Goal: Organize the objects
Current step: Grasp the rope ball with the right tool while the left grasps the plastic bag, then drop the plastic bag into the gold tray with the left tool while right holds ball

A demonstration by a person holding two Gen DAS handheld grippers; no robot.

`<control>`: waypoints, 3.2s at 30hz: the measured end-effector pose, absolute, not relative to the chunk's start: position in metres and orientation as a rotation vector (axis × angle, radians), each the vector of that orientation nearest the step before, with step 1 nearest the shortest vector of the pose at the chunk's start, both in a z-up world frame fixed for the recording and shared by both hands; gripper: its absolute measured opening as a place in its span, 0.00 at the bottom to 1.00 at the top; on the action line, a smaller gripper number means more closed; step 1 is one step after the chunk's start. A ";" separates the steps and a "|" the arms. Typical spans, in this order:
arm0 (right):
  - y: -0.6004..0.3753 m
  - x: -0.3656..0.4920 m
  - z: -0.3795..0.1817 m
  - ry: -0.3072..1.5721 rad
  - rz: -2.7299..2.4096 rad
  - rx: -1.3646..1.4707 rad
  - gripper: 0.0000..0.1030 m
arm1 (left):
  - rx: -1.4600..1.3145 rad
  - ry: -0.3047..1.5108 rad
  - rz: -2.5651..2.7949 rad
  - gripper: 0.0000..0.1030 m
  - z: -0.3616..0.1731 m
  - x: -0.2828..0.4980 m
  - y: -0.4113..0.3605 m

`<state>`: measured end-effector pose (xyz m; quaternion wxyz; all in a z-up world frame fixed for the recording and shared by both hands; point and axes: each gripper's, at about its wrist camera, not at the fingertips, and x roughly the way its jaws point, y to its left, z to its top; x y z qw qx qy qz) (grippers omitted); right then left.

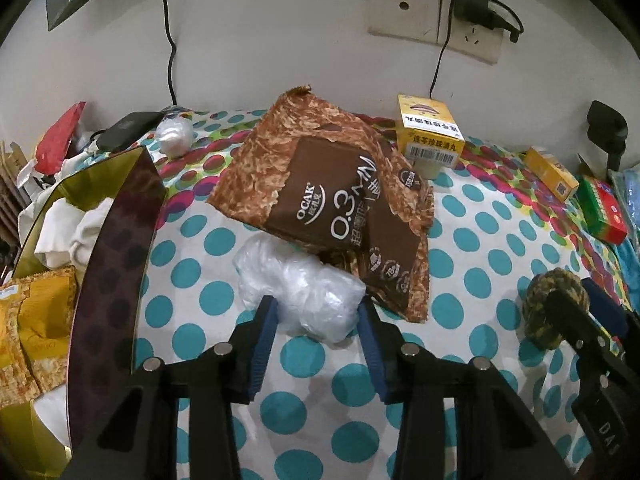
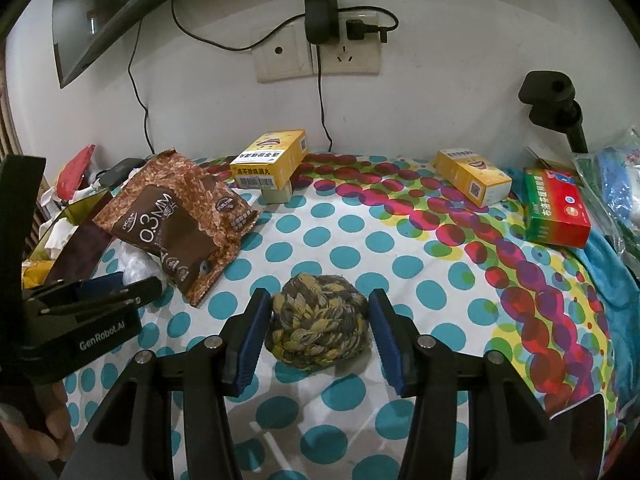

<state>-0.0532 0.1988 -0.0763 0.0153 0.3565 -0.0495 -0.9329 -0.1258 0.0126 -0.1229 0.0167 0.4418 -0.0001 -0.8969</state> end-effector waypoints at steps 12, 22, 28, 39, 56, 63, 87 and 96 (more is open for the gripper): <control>0.191 -0.055 -0.074 -0.106 -2.930 1.119 0.47 | 1.354 -0.020 -2.783 0.39 -0.121 -0.115 0.010; 0.187 -0.055 -0.073 -0.058 -2.946 1.123 0.46 | 1.300 -0.011 -2.796 0.39 -0.109 -0.093 -0.002; 0.184 -0.055 -0.073 -0.042 -2.955 1.126 0.47 | 1.255 -0.042 -2.809 0.39 -0.094 -0.070 -0.009; 0.181 -0.054 -0.074 -0.002 -2.967 1.129 0.47 | 1.118 -0.040 -2.828 0.39 -0.045 -0.017 -0.054; 0.175 -0.055 -0.075 0.000 -2.973 1.134 0.47 | 1.134 0.134 -2.648 0.39 -0.049 0.041 -0.160; 0.174 -0.055 -0.075 0.025 -2.979 1.136 0.47 | 1.180 0.134 -2.615 0.39 -0.064 0.026 -0.171; 0.169 -0.054 -0.077 0.048 -2.988 1.139 0.47 | 1.341 0.291 -2.535 0.44 -0.092 0.013 -0.197; 0.168 -0.054 -0.078 0.061 -2.993 1.139 0.47 | 1.346 0.254 -2.570 0.51 -0.088 0.023 -0.191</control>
